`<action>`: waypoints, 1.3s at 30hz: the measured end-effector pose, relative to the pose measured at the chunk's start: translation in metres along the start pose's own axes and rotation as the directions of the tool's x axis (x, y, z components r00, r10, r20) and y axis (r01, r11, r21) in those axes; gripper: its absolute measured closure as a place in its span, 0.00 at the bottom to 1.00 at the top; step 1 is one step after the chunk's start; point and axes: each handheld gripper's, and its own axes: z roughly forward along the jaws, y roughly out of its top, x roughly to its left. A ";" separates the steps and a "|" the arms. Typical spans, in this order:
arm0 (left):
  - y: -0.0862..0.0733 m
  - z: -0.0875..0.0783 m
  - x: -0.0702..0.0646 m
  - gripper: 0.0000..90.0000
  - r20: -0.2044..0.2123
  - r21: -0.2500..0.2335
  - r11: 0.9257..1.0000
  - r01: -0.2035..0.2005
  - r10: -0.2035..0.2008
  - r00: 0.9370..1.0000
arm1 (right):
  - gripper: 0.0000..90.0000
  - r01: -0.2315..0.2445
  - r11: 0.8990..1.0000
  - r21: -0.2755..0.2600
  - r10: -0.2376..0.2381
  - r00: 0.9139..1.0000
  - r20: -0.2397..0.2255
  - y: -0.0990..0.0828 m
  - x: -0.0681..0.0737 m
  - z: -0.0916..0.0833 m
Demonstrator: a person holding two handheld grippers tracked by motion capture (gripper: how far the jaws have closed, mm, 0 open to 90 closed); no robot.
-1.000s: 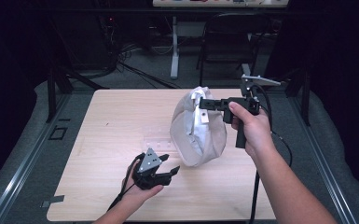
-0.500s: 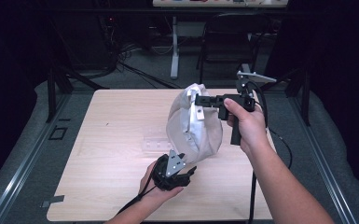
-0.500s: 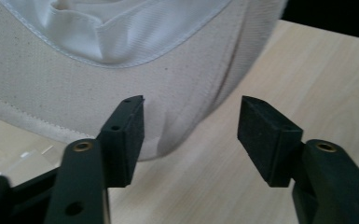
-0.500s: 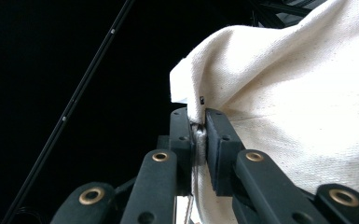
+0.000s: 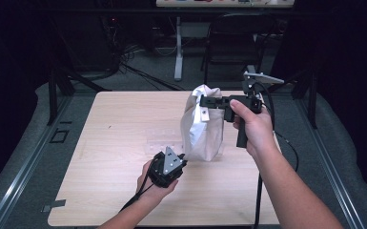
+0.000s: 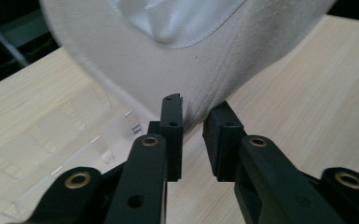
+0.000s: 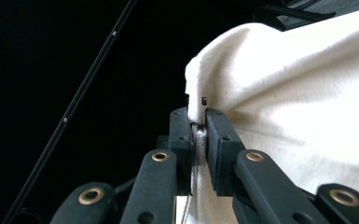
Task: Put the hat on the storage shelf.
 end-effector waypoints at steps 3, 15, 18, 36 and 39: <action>-0.001 0.000 0.008 0.91 0.023 -0.004 1.000 0.021 -0.021 1.000 | 0.91 0.005 1.000 0.006 -0.005 1.000 0.002 0.000 0.000 0.002; -0.003 0.005 0.025 0.94 0.035 -0.035 0.997 0.063 -0.062 0.997 | 0.91 0.013 1.000 0.016 -0.013 1.000 0.004 0.002 -0.001 0.014; -0.005 0.009 0.030 0.94 0.044 -0.042 0.995 0.086 -0.084 0.995 | 0.91 0.016 1.000 0.023 -0.017 1.000 0.016 0.002 -0.004 0.018; -0.011 0.025 0.046 0.95 0.036 -0.050 0.986 0.160 -0.159 0.987 | 0.91 -0.034 0.999 0.036 0.032 0.998 0.052 0.002 -0.032 0.034; -0.012 0.027 0.048 0.95 0.040 -0.043 0.986 0.159 -0.158 0.987 | 0.91 -0.035 0.999 0.037 0.033 0.998 0.056 0.002 -0.034 0.035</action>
